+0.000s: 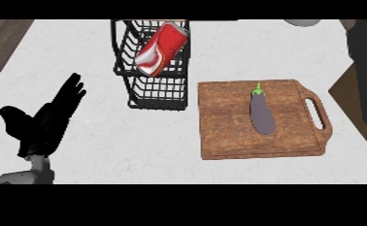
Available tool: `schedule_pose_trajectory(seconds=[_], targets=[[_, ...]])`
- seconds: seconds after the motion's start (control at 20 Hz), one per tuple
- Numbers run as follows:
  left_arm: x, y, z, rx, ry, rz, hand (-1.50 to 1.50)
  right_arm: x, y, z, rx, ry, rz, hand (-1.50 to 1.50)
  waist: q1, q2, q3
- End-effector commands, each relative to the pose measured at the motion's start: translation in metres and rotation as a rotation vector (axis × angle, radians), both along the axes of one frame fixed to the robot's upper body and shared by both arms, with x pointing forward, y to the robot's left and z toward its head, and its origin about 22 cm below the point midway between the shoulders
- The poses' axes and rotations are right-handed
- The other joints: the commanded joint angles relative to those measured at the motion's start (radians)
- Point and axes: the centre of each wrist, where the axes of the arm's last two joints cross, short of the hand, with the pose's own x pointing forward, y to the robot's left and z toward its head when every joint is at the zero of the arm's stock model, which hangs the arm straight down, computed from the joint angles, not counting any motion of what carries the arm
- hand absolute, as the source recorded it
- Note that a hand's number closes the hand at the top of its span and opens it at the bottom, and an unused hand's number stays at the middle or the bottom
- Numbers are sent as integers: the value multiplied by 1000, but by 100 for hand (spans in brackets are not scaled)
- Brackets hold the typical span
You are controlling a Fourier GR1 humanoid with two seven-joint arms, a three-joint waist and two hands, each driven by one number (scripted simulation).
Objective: Pick the can from the cutting board and place it in the tiered basket
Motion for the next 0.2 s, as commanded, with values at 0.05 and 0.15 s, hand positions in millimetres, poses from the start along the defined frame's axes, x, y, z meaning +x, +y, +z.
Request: schedule_pose_trajectory(seconds=[0.05,0.15], targets=[[10,9,2,-1,2,27,0,-27,-66,-9,-31,-4,-26,-150,-9,-1,0],[4,-9,3,-3,-11,14,0,-28,-89,4,-35,-4,6,-150,1,0,0]])
